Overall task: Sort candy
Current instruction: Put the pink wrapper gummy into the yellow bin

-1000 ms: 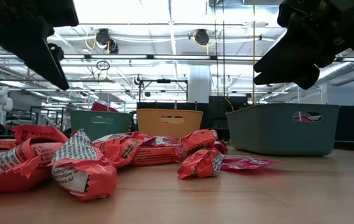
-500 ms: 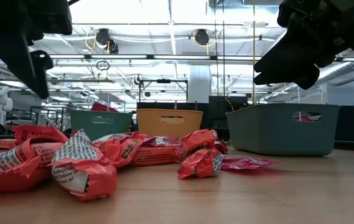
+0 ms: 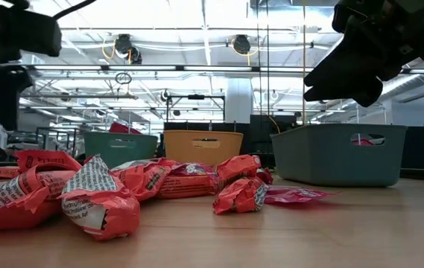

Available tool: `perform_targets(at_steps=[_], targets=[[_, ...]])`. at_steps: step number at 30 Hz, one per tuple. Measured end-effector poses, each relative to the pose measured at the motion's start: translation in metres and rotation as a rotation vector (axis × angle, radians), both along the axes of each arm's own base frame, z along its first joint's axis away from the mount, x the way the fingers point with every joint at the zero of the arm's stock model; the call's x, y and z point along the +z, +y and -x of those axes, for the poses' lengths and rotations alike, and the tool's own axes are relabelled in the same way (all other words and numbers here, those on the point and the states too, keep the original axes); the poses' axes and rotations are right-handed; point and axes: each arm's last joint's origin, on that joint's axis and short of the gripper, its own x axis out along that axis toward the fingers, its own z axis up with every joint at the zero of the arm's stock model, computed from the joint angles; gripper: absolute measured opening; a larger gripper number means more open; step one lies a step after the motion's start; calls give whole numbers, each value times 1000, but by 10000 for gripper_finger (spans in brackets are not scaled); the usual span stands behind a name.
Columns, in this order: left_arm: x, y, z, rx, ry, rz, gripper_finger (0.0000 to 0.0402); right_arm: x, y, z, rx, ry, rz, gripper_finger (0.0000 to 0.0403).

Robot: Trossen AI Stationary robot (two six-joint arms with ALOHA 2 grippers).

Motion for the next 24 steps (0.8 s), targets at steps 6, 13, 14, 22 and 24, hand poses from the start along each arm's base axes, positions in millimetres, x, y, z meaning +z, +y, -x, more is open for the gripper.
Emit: perform_targets(at_steps=[6,13,14,22,24], targets=[[-23,-4,8,-25,-16,31,302,0,0,0,0,0,0,180],[-41,-10,12,-49,-55,115,302,0,0,0,0,1,0,180],[-42,-10,12,-48,-54,110,302,0,0,0,0,0,0,180],[-64,-16,5,-47,24,58,302,0,0,0,0,0,0,180],[-68,-18,2,-47,27,55,302,0,0,0,0,1,1,180]])
